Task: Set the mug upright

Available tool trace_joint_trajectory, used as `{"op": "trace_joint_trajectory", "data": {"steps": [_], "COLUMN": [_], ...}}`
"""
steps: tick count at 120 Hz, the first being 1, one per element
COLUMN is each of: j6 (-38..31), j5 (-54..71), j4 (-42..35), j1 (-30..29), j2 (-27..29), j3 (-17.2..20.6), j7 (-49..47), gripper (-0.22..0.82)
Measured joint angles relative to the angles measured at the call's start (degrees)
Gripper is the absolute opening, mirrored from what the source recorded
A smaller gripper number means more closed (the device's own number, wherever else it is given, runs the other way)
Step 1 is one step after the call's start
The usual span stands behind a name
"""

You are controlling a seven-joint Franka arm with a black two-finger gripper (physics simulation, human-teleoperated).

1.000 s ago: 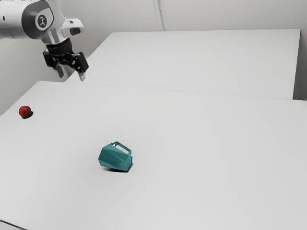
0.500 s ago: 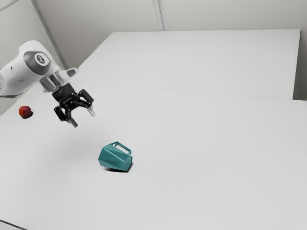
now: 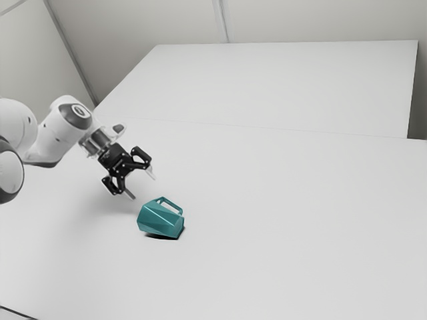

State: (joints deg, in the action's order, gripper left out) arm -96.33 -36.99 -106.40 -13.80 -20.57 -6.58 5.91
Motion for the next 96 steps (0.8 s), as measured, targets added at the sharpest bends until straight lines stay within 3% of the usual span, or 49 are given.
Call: {"op": "trace_joint_trajectory", "data": {"steps": [40,96], "j6": [-0.7,-0.7], "j5": [-3.9,-6.9], "j4": [-5.5,-5.8], "j1": [0.0,0.5], "j2": [-0.3,-0.9], "j3": [0.0,2.7], "j7": [-0.2,-1.3], "gripper": [0.60,0.58]}}
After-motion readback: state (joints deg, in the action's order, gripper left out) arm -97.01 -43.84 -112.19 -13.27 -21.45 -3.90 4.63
